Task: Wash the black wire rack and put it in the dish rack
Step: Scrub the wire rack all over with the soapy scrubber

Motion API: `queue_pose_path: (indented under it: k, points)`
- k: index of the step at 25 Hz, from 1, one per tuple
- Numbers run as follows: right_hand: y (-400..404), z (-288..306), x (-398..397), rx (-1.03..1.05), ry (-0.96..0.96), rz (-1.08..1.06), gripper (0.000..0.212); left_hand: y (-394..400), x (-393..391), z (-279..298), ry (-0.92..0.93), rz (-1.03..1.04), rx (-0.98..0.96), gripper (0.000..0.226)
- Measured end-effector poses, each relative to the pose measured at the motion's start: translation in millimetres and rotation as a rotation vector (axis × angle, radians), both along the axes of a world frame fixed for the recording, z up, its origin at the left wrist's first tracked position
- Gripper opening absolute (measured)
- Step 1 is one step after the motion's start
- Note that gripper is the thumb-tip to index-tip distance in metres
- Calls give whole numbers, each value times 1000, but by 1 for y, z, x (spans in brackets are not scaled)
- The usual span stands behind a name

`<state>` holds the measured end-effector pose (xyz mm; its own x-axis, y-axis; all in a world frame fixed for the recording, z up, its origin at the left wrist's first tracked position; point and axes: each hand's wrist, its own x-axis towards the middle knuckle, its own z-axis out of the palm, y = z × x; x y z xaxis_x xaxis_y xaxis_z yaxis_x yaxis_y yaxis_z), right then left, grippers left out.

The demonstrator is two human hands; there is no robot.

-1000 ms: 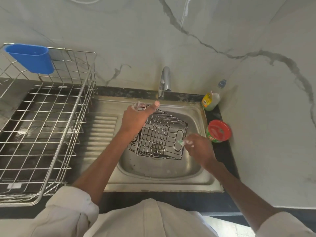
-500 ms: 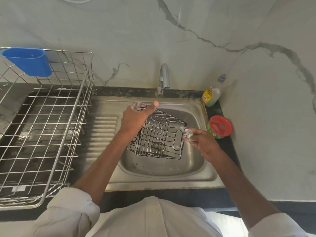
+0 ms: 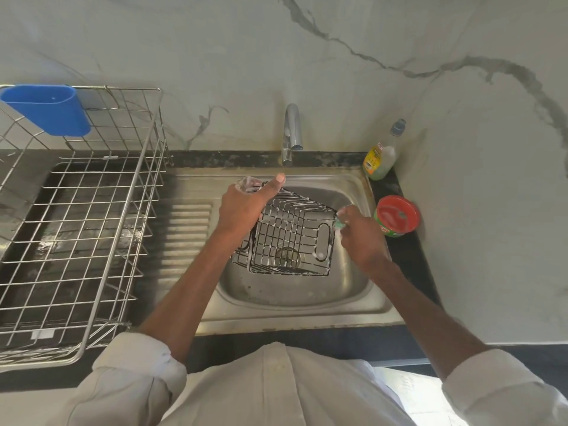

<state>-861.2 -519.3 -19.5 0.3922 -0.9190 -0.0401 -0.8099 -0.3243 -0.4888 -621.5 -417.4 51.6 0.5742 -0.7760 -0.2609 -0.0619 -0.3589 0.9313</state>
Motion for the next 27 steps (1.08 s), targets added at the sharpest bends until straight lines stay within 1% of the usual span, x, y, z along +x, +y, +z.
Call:
queue_pose_path:
  k: [2,3,5,8,10,12,14,16,18,19,20,22,24,26,27]
  points:
    - [-5,2,3,-95,210,116,36,0,0,0,-5,-5,0,100]
    - [-6,1,5,-137,269,180,37,-1,1,-1,-2,3,4,100]
    - [-6,-6,3,-186,315,289,40,0,3,-1,21,19,10,99]
    - [1,-20,1,-211,362,342,43,3,6,0,30,42,-11,95]
    - [12,-22,0,-215,393,358,40,8,5,-1,0,53,-60,85]
    - [27,-25,1,-200,432,398,38,13,3,-4,-12,74,-118,70]
    - [42,-32,1,-165,435,402,39,18,1,-6,-16,62,-170,60]
    - [50,-36,3,-94,393,343,36,23,1,-10,-37,38,-201,56]
    - [48,-37,7,35,306,250,33,25,1,-15,-58,-1,-208,51]
    - [44,-37,11,73,249,213,32,25,0,-17,-50,-18,-215,48]
    - [39,-36,17,62,216,207,32,25,-2,-18,-31,-30,-222,47]
    - [32,-31,33,-17,240,275,36,23,-8,-16,-13,-57,-229,52]
    - [32,-30,43,-66,335,419,39,19,-11,-12,-59,-81,-243,60]
    - [31,-32,41,-80,421,539,36,15,-7,-11,-109,-88,-250,61]
    - [29,-36,36,-76,431,575,34,13,-3,-10,-109,-89,-249,60]
